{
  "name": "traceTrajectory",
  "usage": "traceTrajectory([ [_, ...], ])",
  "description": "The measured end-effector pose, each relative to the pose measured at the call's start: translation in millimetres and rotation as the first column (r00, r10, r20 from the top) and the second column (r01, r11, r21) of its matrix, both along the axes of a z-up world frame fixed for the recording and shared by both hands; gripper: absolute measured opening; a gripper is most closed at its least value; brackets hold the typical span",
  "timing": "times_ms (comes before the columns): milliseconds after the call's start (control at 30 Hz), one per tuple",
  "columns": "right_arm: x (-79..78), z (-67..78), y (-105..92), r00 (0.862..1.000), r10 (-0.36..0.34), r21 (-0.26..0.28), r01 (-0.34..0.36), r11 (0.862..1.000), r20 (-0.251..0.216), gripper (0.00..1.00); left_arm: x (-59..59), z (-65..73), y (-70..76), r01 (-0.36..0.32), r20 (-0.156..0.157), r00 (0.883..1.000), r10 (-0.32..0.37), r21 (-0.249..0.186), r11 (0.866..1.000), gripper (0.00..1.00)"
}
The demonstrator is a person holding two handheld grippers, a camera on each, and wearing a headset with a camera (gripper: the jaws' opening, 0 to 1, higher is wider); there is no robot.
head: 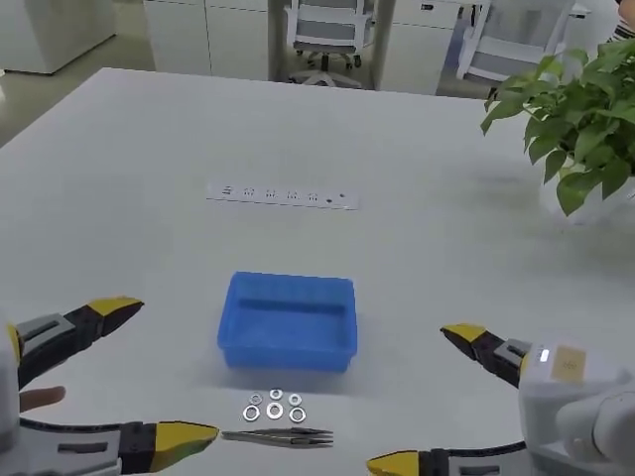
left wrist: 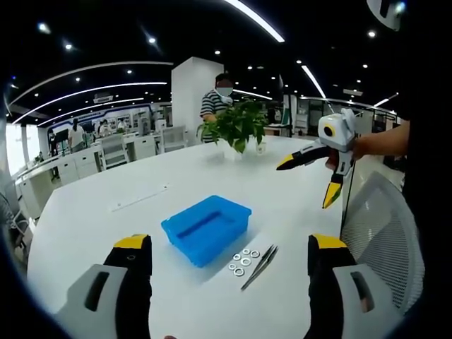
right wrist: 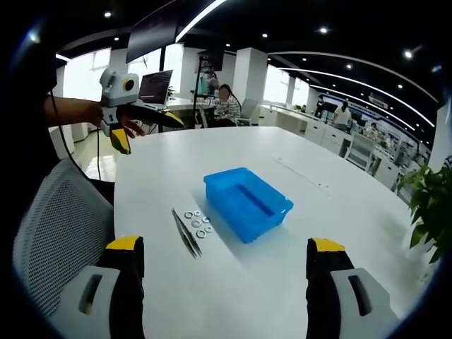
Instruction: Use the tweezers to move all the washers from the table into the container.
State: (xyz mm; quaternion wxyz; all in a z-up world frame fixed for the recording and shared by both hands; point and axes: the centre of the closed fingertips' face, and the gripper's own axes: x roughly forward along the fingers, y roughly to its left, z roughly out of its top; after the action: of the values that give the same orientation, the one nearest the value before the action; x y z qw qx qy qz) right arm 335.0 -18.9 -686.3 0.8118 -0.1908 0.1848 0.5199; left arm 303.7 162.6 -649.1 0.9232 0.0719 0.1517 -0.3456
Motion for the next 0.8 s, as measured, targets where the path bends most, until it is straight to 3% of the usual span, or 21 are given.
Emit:
traceTrajectory([
  [300,0.5,4.6,-2.3,1.0,0.026,-0.021,-0.026,0.999,0.0,0.94,0.5,0.6,1.5,0.028,-0.01,1.0,-0.028,0.022,0.999,0.95],
  [800,11.5,11.4,-3.4,0.996,0.089,-0.069,-0.089,0.994,0.005,0.88,11.5,5.0,10.8,0.099,-0.027,0.995,-0.097,0.087,0.991,0.85],
])
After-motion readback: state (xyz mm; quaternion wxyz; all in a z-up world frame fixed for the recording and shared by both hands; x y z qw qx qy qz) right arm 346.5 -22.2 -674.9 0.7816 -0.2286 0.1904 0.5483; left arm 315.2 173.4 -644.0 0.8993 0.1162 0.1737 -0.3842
